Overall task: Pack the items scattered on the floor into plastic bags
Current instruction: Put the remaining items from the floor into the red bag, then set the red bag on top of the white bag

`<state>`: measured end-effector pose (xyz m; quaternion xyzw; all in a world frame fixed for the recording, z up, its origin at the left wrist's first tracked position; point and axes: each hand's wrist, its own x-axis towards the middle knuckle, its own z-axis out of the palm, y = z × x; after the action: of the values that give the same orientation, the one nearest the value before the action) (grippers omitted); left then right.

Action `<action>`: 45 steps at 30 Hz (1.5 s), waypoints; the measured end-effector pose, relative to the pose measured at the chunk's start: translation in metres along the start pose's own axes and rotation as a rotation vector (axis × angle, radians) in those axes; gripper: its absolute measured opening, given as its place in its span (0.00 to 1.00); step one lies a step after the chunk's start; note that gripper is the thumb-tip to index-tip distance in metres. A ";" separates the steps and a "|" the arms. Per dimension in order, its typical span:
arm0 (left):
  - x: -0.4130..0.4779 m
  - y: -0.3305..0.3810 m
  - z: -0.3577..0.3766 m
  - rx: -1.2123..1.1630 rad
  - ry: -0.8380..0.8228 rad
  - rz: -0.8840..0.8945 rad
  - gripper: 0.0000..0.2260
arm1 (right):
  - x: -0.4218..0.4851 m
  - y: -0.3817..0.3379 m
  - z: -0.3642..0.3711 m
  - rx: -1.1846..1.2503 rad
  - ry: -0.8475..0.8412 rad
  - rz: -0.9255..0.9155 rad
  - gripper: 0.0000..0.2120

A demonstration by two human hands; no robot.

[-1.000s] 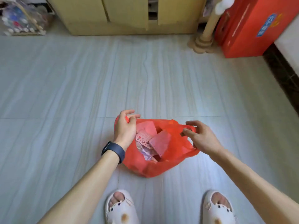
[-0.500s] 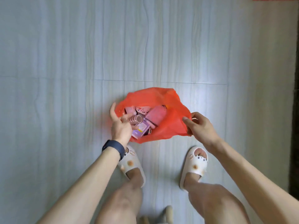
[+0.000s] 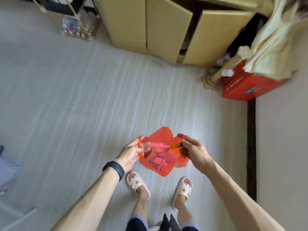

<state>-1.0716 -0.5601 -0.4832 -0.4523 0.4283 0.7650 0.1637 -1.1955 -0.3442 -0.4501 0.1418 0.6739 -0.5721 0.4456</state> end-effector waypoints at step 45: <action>-0.082 0.674 -0.245 0.270 0.521 0.812 0.11 | 0.128 -0.590 0.399 -0.229 -0.196 -0.840 0.11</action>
<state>-1.3222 -1.1364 -0.1286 -0.4000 0.6916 0.5663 -0.2025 -1.5060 -0.9228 -0.1470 -0.2495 0.6867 -0.6357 0.2492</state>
